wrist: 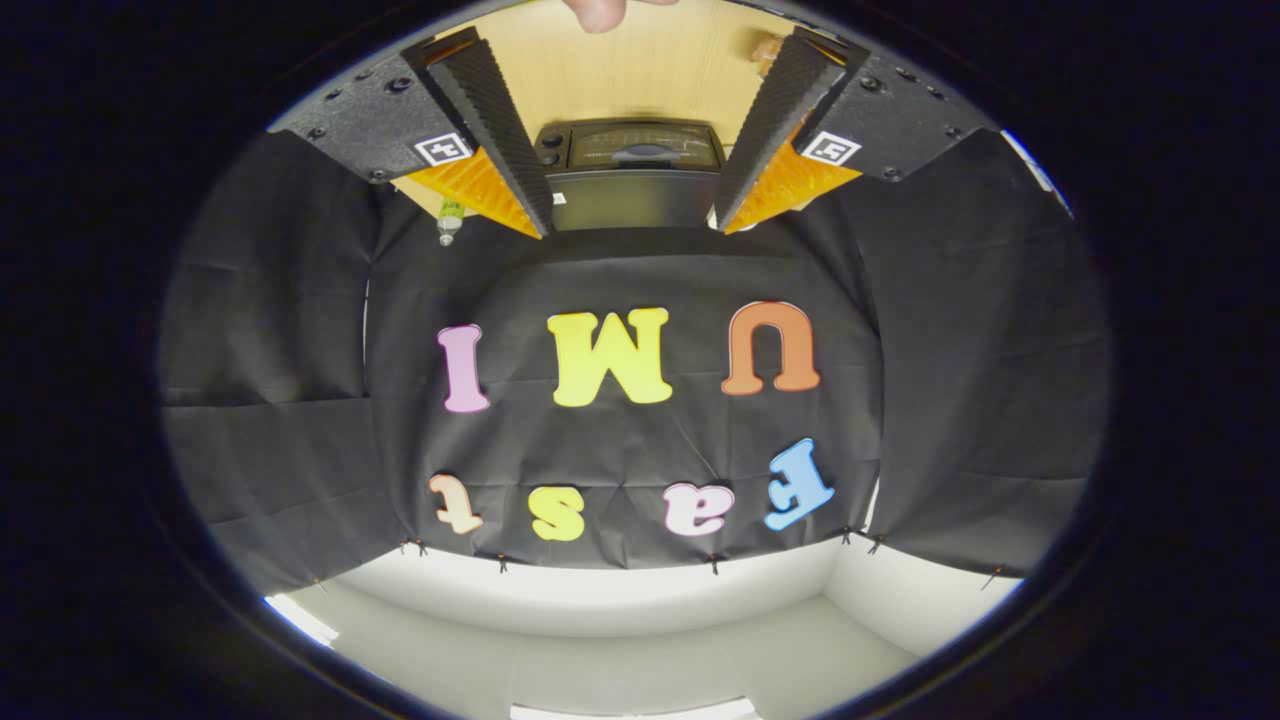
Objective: Open the toaster oven, put the food inside, and close the toaster oven door.
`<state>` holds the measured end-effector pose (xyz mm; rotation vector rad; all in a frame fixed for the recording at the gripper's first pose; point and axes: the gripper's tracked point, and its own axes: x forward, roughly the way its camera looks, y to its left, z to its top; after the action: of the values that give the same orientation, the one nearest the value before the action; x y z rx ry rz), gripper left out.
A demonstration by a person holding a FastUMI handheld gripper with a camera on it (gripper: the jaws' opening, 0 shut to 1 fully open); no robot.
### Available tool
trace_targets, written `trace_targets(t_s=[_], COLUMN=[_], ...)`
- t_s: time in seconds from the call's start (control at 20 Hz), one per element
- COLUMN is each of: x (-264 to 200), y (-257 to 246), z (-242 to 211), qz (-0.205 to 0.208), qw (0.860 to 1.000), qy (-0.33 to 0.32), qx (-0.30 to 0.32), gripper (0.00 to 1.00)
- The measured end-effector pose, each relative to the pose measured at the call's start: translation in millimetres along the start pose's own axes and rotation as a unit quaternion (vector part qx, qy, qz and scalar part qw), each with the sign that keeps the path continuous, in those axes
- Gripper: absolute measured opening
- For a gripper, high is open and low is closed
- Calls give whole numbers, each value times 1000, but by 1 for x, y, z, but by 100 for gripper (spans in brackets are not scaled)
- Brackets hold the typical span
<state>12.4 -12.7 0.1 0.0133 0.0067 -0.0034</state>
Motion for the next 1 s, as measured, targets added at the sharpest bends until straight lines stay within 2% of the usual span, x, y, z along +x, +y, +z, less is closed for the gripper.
trace_targets(t_s=[1.0], x=[32], y=[-9], z=[-19], qz=[-3], qw=[1000], qy=[23], qx=[5], gripper=[100])
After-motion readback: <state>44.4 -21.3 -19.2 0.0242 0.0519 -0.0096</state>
